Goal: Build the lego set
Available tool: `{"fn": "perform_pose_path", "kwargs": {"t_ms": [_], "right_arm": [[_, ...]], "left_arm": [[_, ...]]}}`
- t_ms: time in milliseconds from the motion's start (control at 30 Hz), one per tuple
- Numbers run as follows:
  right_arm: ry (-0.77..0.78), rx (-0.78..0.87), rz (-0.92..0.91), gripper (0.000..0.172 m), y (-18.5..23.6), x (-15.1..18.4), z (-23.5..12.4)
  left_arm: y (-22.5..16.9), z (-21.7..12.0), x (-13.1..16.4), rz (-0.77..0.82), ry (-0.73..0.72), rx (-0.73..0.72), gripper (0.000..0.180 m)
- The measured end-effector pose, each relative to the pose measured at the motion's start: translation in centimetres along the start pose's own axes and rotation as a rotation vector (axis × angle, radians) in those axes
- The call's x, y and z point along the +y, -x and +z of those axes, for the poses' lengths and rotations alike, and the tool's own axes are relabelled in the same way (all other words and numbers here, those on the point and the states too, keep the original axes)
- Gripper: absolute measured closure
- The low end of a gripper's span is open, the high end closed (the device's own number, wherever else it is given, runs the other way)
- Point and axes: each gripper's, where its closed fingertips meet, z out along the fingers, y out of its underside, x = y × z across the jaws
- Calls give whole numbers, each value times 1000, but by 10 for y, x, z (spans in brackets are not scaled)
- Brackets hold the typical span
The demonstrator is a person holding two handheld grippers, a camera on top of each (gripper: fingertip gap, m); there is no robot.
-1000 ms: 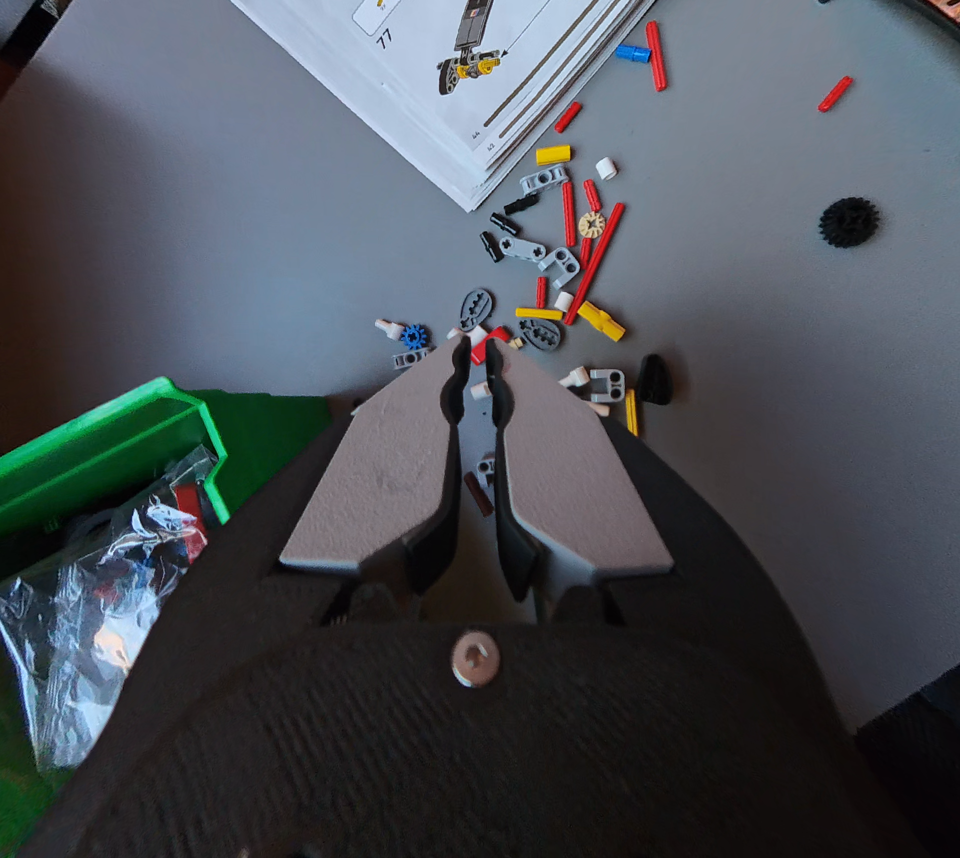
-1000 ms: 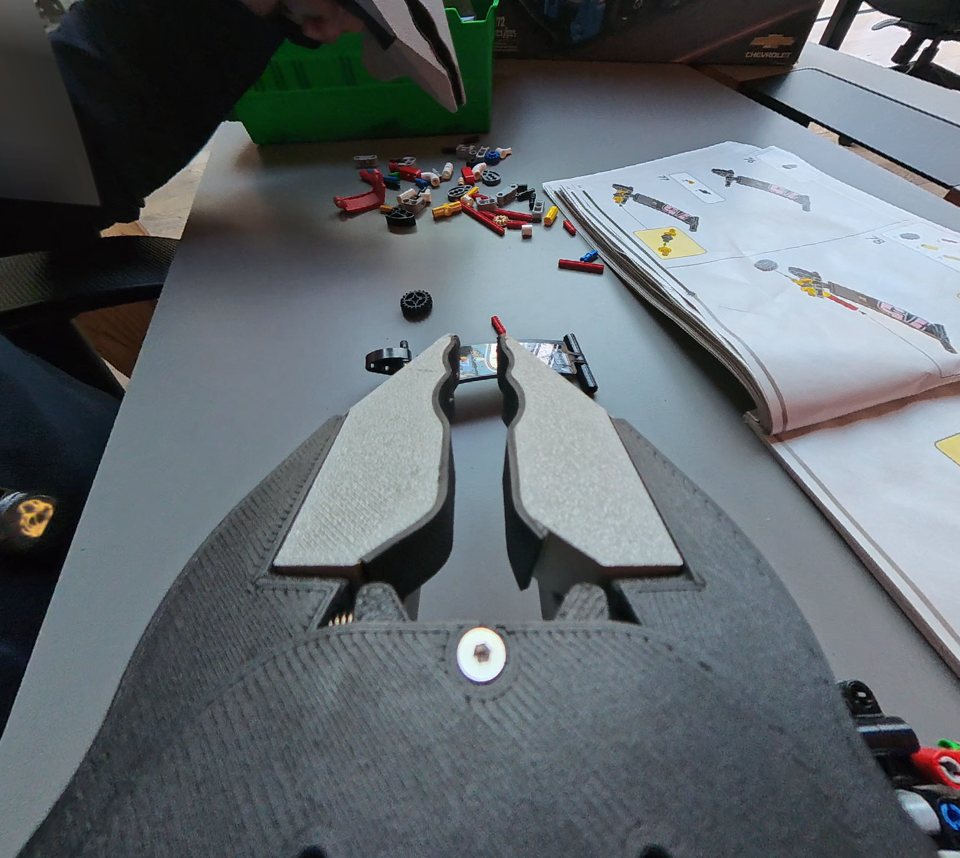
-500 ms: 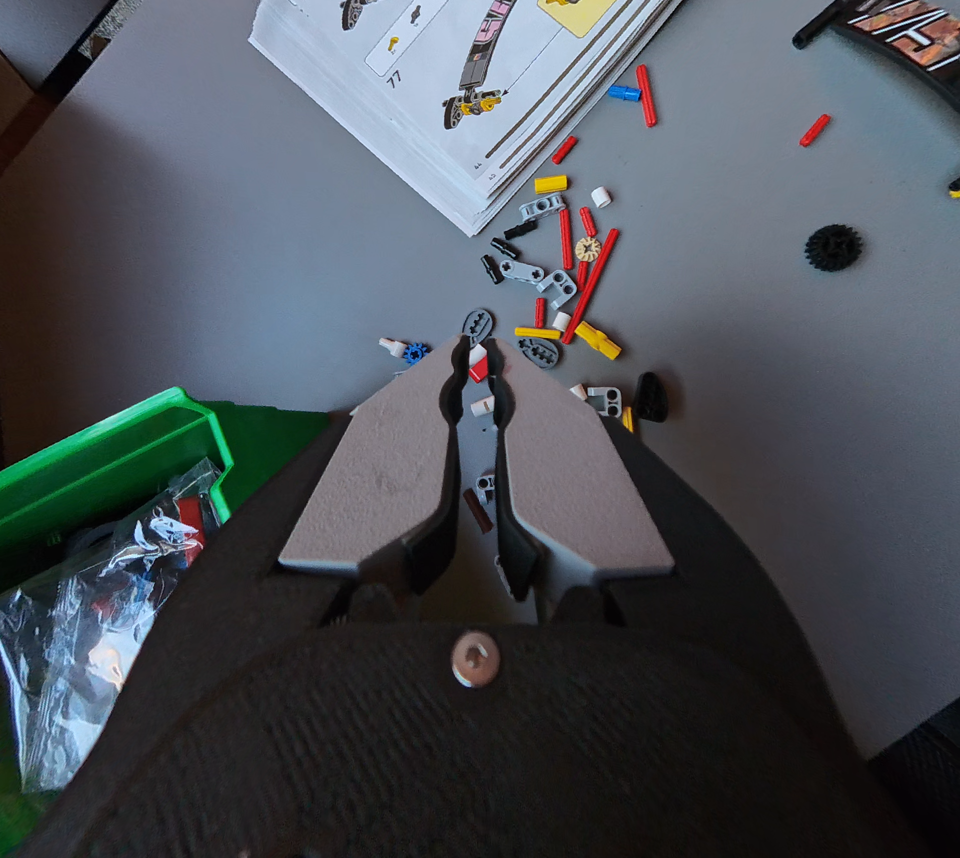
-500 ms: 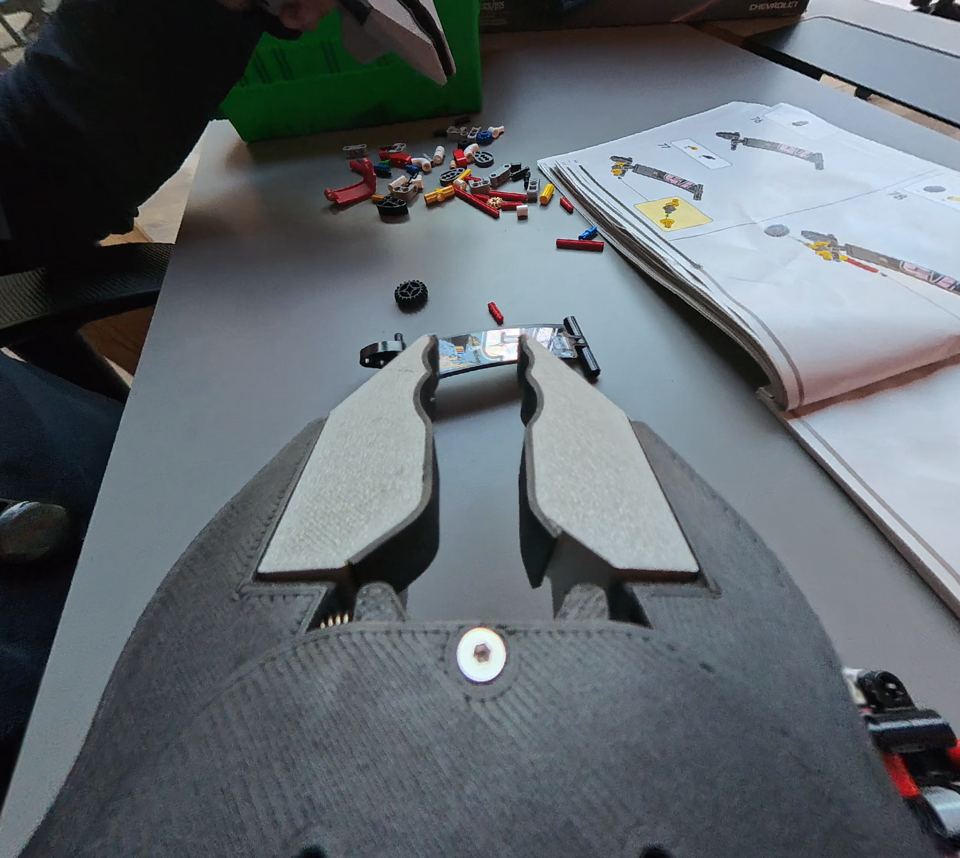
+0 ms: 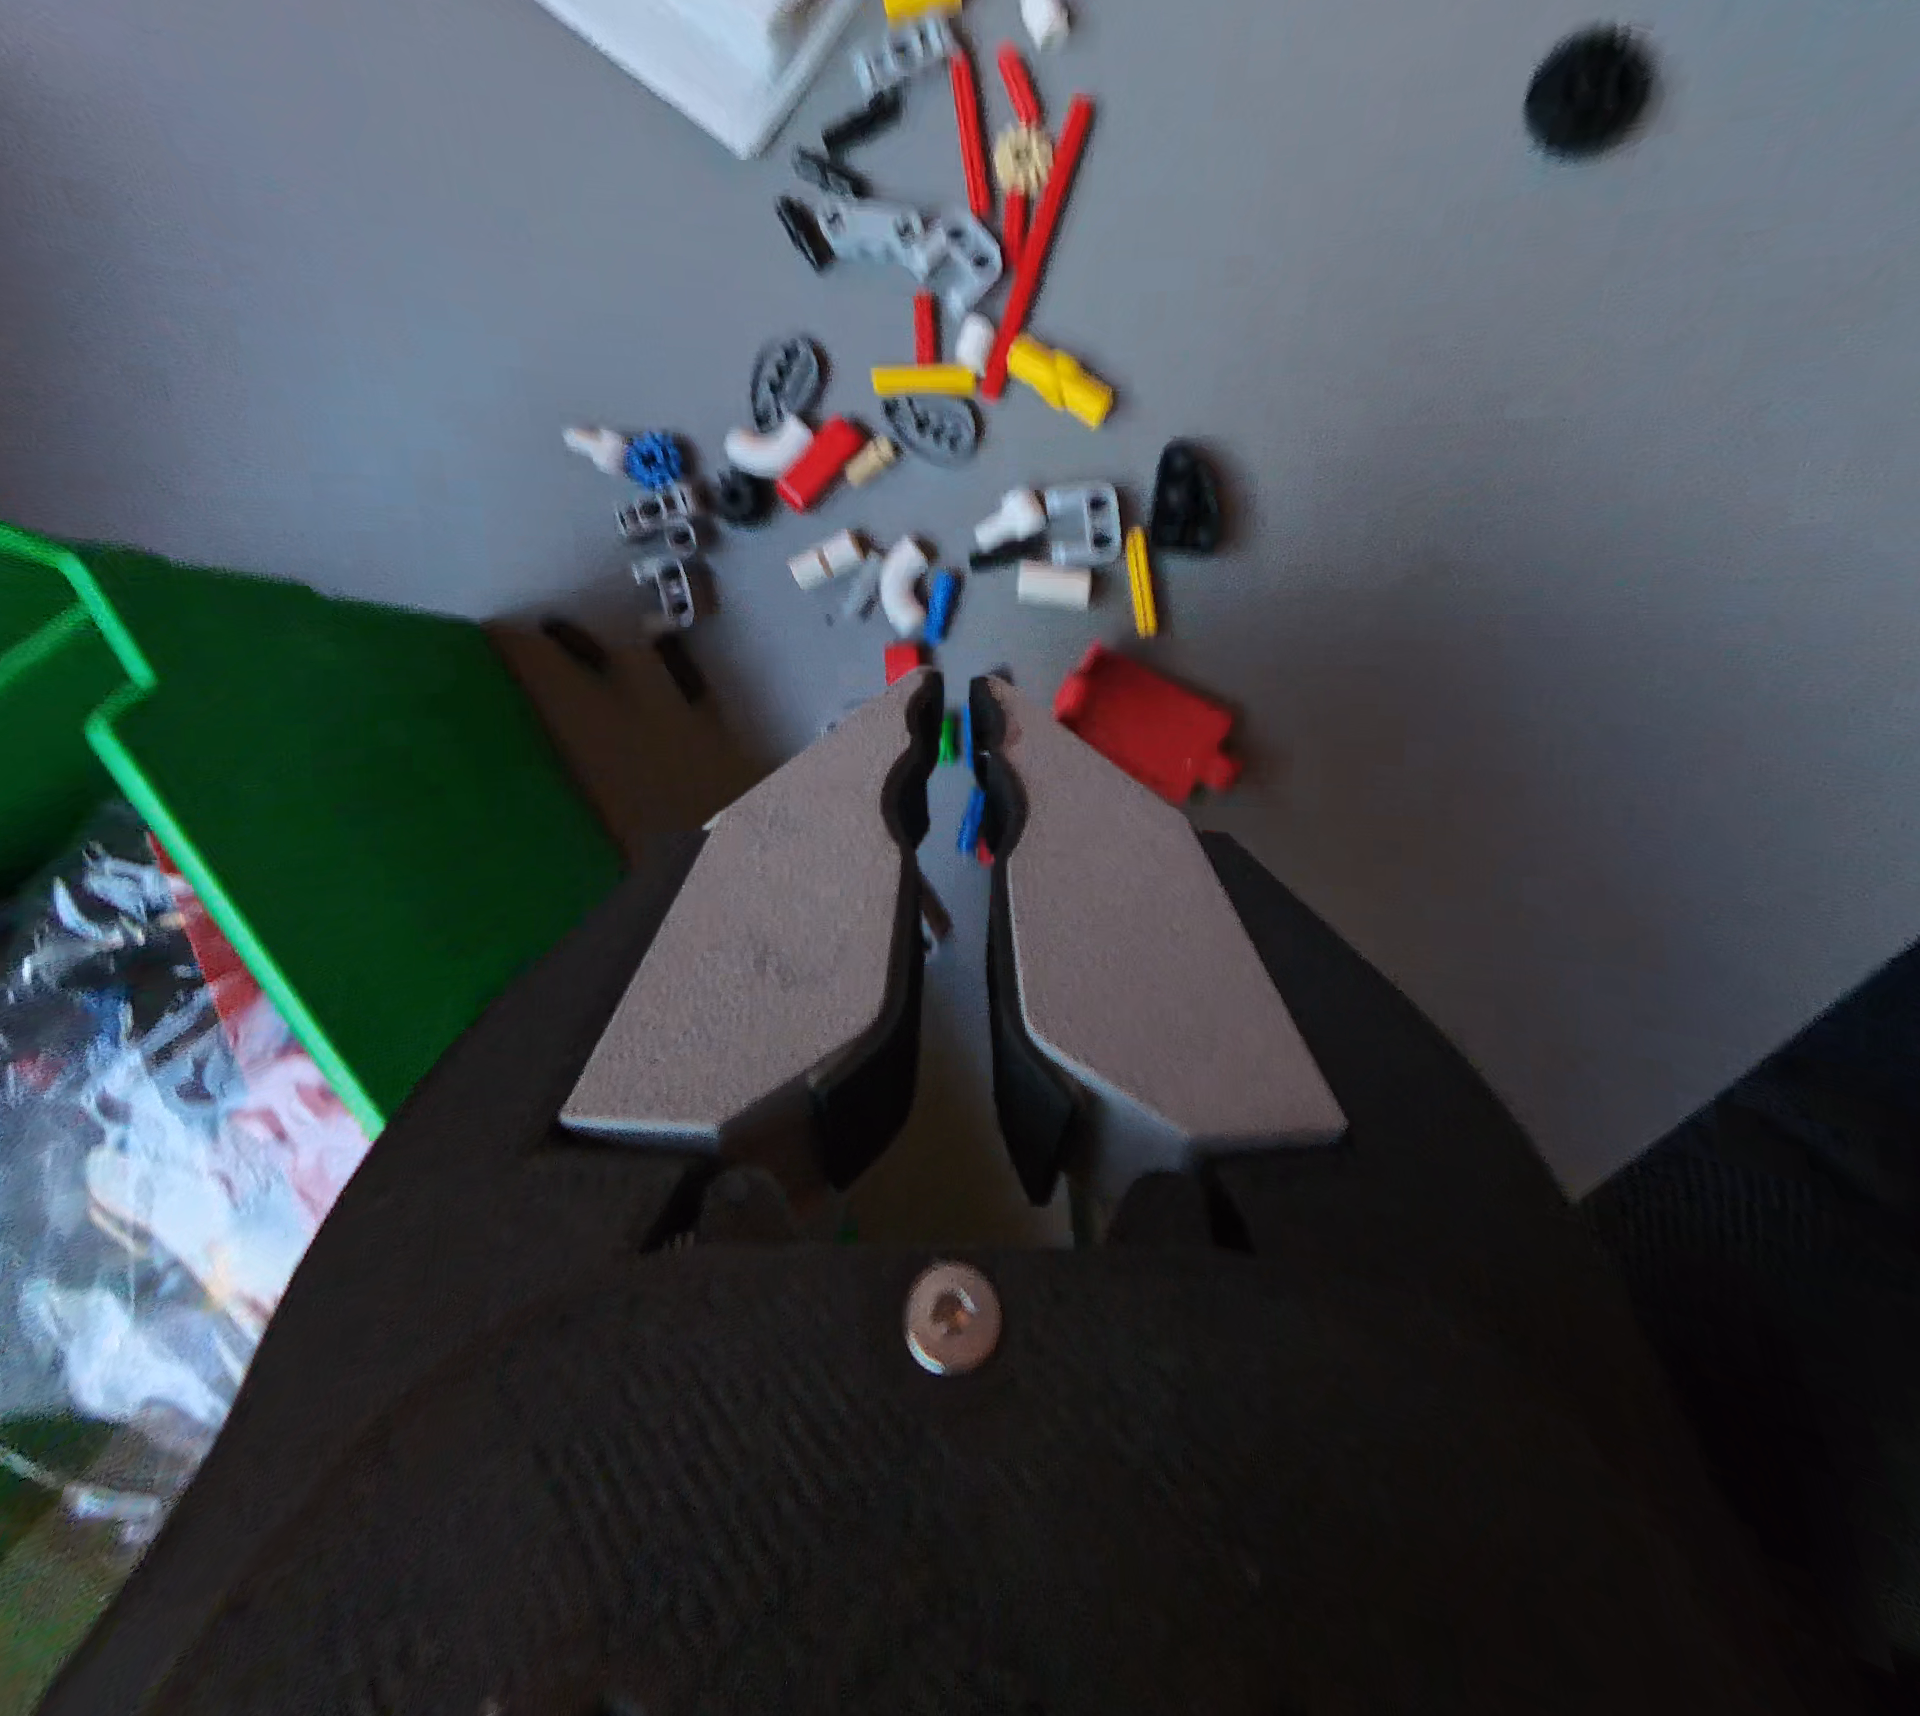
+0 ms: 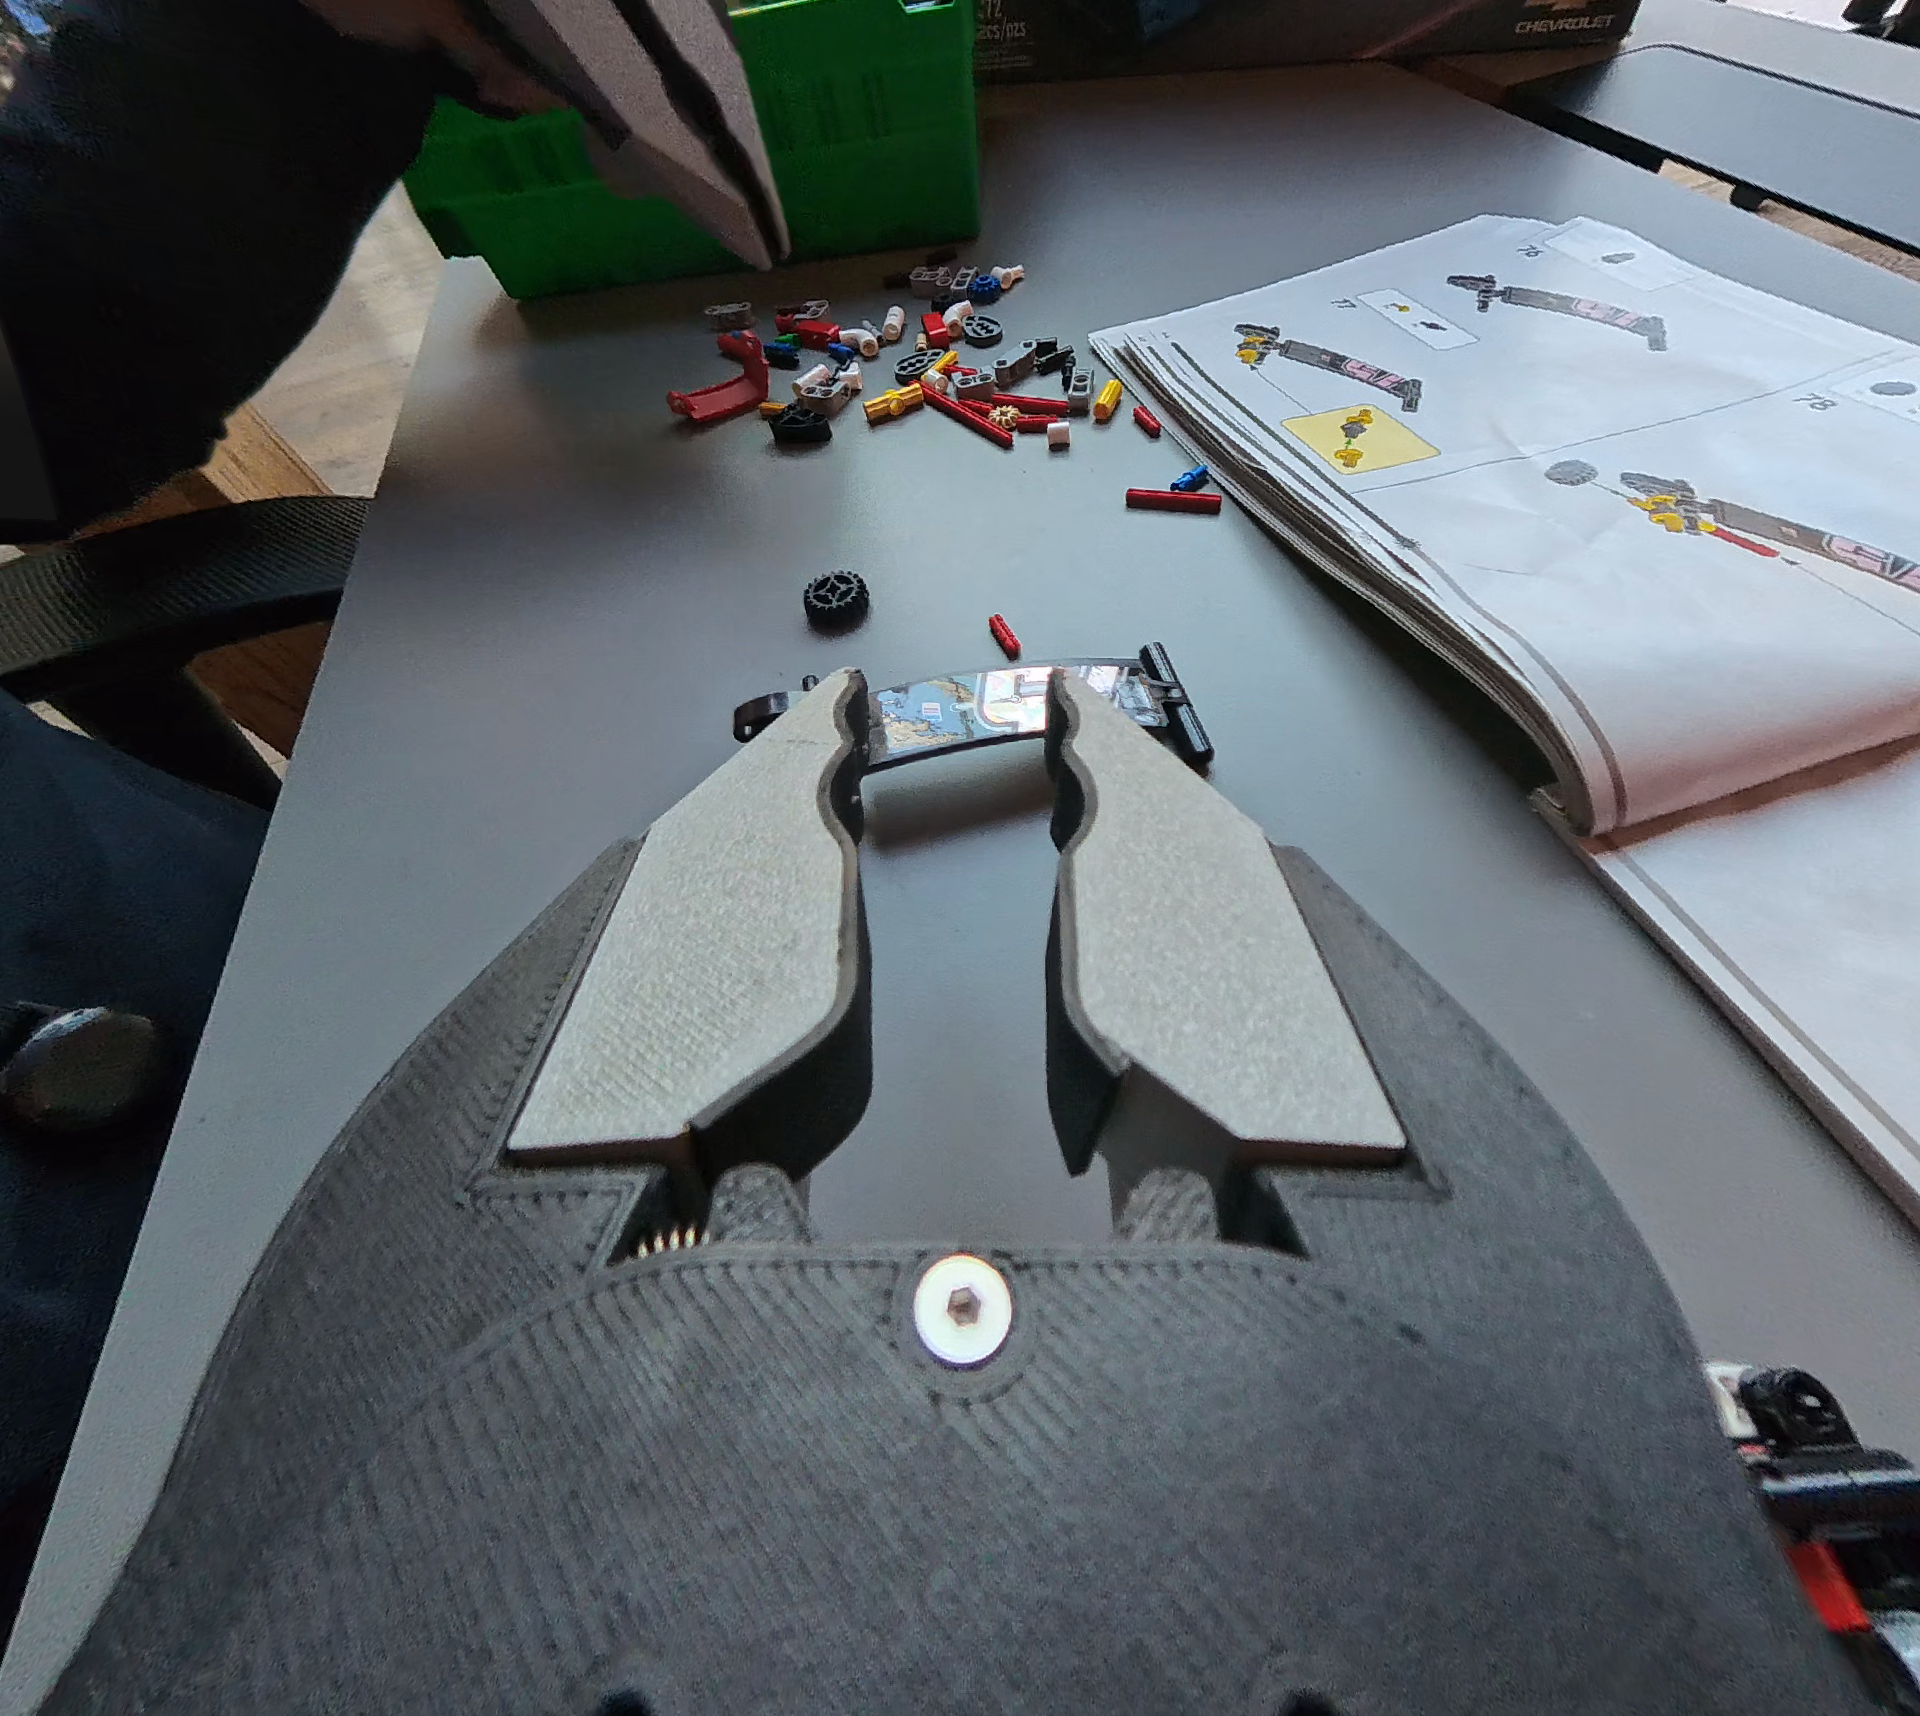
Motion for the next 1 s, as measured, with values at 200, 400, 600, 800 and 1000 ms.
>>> {"fn": "perform_pose_path", "kwargs": {"t_ms": [200, 400, 600, 800, 1000], "right_arm": [[8, -6, -14, 141, 3, 0, 2], [3, 5, -18, 142, 3, -1, 0], [5, 6, -22, 142, 3, 0, 1], [4, 3, -27, 142, 5, -1, 1], [9, -11, -26, 143, 7, 0, 3]], "left_arm": [[-8, 0, 39, 63, 110, -2, 177], [-8, 8, 47, 110, 166, -31, 178], [-11, 15, 51, 143, 214, -33, 177], [-11, 20, 50, 153, 236, -38, 176], [-11, 20, 50, 156, 243, -47, 176]]}}
